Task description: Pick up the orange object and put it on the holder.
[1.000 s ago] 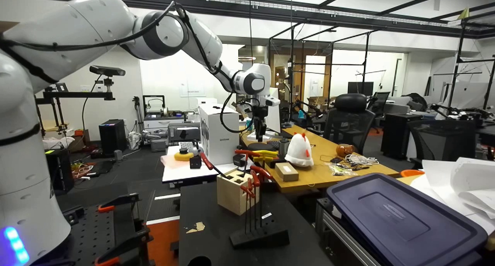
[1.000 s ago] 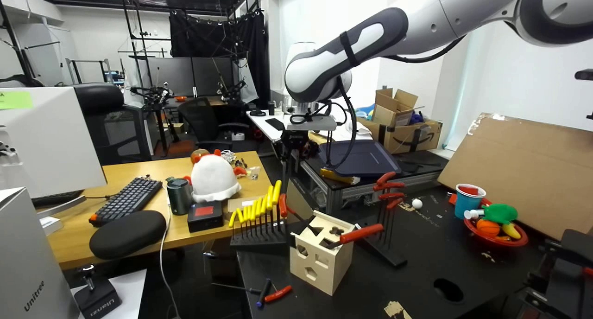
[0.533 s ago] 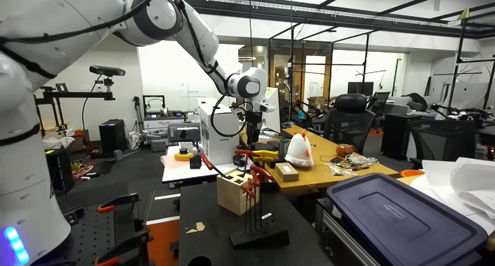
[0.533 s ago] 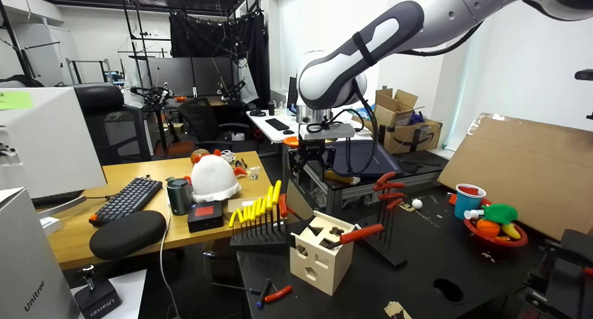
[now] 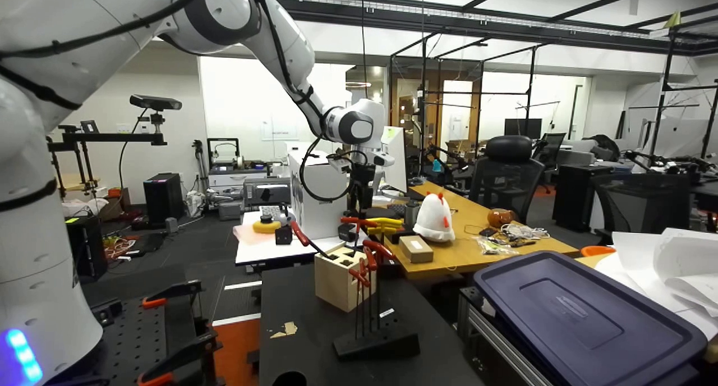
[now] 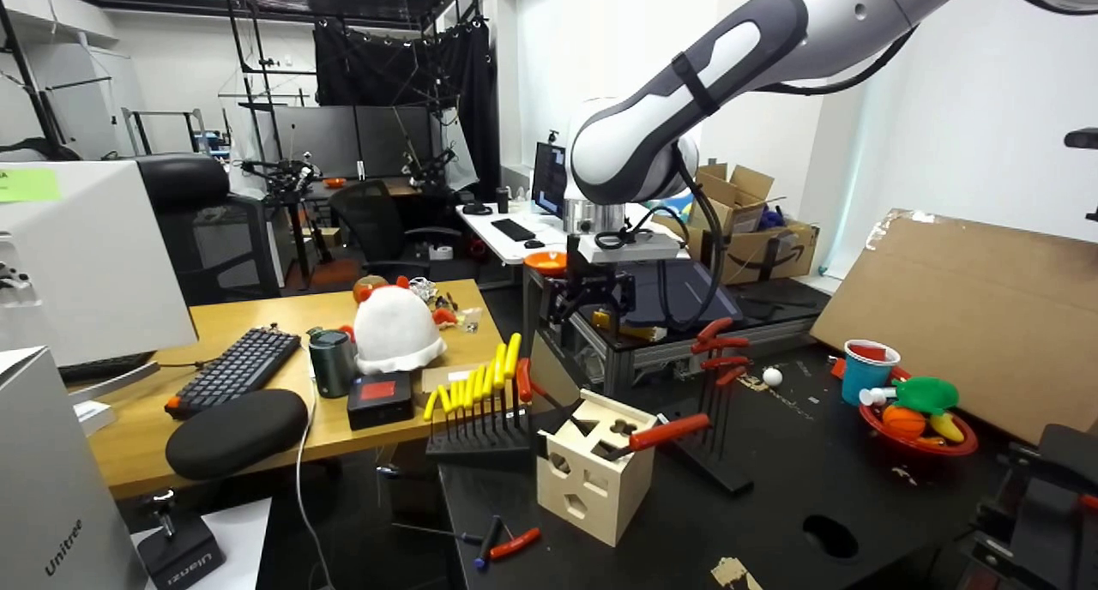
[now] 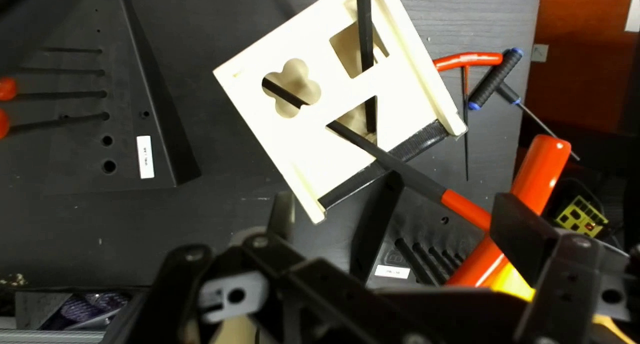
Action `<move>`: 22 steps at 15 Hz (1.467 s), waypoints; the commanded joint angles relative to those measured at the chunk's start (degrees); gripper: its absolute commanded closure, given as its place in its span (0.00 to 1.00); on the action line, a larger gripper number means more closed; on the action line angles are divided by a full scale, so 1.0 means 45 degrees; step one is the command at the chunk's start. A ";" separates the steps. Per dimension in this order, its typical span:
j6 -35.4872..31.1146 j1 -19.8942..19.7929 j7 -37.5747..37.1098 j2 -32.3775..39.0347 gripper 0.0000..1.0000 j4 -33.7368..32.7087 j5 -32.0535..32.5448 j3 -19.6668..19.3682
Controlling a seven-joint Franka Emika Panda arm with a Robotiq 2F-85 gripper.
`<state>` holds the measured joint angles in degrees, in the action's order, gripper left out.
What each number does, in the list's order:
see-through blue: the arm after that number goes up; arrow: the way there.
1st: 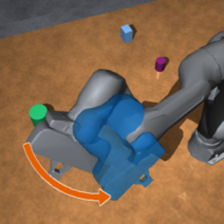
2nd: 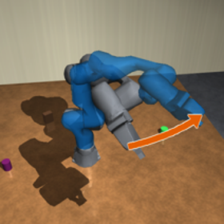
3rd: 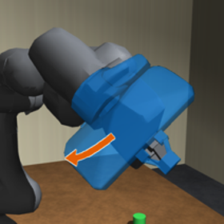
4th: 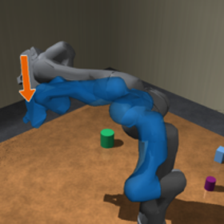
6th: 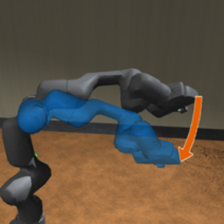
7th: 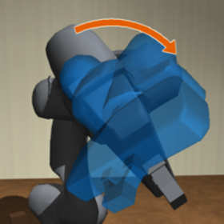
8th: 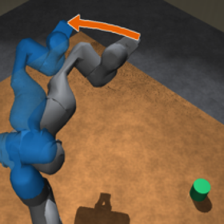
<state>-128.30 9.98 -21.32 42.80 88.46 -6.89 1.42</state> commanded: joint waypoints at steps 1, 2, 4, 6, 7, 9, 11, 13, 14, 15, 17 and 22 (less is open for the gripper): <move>-0.0134 -0.0389 0.1094 0.0251 0.00 -0.0108 -0.0463 0.0560; -0.0084 -0.0376 0.1175 0.0419 0.00 -0.0304 -0.0467 0.0595; 0.0049 -0.0320 0.1259 0.0713 0.00 -0.0682 -0.0418 0.0615; 0.0237 -0.0206 0.1253 0.1044 0.00 -0.1168 -0.0302 0.0612; 0.0307 -0.0145 0.1218 0.1204 0.00 -0.1424 -0.0246 0.0609; 0.0557 0.0073 0.1079 0.1554 0.00 -0.2039 -0.0048 0.0534; 0.1023 0.0339 0.0927 0.1927 0.00 -0.2742 0.0251 0.0409; 0.1613 0.0557 0.0838 0.2294 0.00 -0.3459 0.0543 0.0292; 0.1941 0.0694 0.0745 0.2471 0.00 -0.3821 0.0754 0.0191; 0.2208 0.0779 0.0717 0.2624 0.00 -0.4126 0.0886 0.0133; 0.2661 0.0876 0.0719 0.2928 0.00 -0.4708 0.1062 0.0076; 0.3346 0.1052 0.0796 0.3731 0.00 -0.6108 0.1243 0.0087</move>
<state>-116.74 13.83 -17.21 56.79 66.67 -2.35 2.30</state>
